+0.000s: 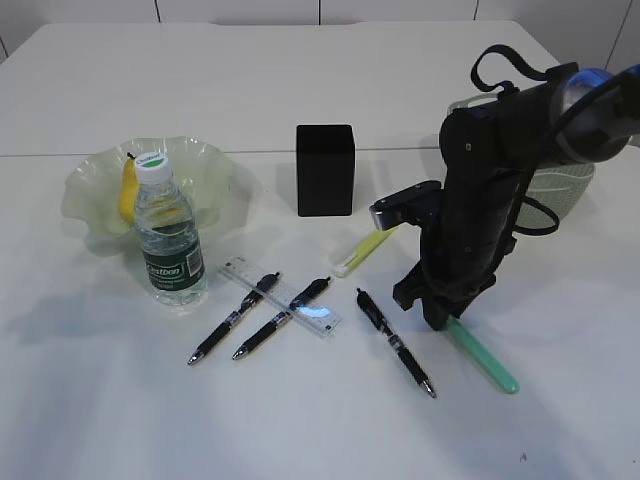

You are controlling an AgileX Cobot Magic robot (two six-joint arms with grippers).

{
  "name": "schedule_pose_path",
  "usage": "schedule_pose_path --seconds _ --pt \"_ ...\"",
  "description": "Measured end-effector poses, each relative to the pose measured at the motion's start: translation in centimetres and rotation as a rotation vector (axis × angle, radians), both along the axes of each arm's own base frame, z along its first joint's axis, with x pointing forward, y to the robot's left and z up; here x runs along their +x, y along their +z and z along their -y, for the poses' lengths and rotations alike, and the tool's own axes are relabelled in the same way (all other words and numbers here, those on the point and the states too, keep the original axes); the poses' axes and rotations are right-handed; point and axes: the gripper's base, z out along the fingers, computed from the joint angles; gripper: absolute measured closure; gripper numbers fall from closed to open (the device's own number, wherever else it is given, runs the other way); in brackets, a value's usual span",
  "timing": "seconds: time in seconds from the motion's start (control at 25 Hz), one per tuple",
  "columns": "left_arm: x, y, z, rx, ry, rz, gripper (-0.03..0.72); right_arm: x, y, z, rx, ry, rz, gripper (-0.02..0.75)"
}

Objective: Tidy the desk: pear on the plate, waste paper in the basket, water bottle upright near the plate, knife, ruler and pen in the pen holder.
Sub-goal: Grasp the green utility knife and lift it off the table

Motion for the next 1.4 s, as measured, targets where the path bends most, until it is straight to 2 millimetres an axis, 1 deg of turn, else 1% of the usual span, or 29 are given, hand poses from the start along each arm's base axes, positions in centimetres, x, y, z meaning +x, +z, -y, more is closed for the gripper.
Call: schedule_pose_path --seconds 0.16,0.32,0.36,0.96,1.2,1.4 --pt "0.0 0.0 0.0 0.0 0.0 0.0 0.188 0.0 0.0 0.0 0.0 0.002 -0.001 0.517" --pt "0.0 0.0 0.0 0.0 0.0 0.0 0.188 0.0 0.0 0.0 0.0 0.002 -0.001 0.589" --pt "0.0 0.0 0.0 0.0 0.0 0.0 0.188 0.0 0.0 0.0 0.0 0.002 -0.001 0.594" --pt "0.0 0.0 0.0 0.0 0.0 0.0 0.188 0.1 0.2 -0.1 0.003 0.001 0.003 0.597" --pt "0.0 0.0 0.0 0.0 0.0 0.0 0.188 1.3 2.0 -0.5 0.014 0.0 0.036 0.597" --pt "0.0 0.0 0.0 0.0 0.0 0.0 0.188 2.7 4.4 -0.9 0.031 0.0 0.089 0.597"
